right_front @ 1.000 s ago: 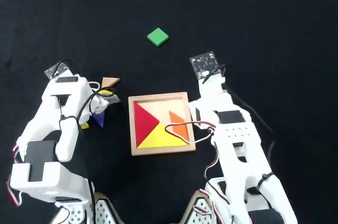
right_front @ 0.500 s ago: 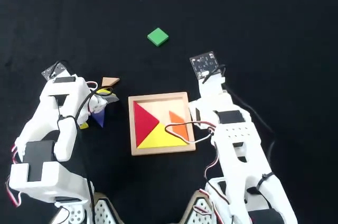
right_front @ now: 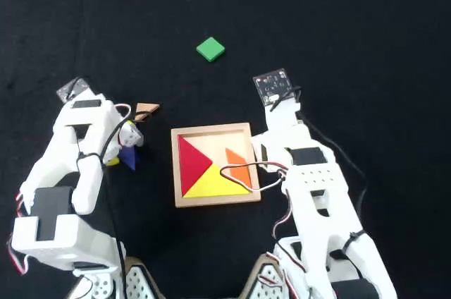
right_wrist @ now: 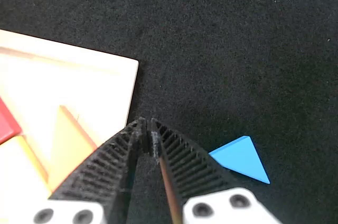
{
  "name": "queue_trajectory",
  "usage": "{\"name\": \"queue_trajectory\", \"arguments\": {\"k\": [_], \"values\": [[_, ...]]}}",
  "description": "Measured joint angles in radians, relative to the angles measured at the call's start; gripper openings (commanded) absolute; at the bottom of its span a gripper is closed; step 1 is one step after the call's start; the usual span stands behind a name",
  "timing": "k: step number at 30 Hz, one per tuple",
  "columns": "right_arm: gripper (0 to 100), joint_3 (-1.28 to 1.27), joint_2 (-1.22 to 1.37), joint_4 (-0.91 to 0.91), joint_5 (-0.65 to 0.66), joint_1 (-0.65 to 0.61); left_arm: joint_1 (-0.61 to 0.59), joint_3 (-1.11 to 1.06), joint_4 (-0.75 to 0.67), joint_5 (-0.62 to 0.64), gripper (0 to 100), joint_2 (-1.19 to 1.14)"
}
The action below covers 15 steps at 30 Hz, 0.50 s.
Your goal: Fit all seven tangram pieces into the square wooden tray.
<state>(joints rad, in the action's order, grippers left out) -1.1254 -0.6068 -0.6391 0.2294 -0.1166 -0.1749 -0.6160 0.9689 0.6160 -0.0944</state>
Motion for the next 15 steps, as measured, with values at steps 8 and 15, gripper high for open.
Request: {"name": "queue_trajectory", "arguments": {"k": [8,15], "values": [[1.1,0.000,0.000,0.000,0.000,0.000,-0.014,0.006,-0.035,-0.003,37,-0.008],[1.1,0.000,0.000,0.000,0.000,0.000,-0.014,0.006,-0.040,0.008,37,-0.011]]}}
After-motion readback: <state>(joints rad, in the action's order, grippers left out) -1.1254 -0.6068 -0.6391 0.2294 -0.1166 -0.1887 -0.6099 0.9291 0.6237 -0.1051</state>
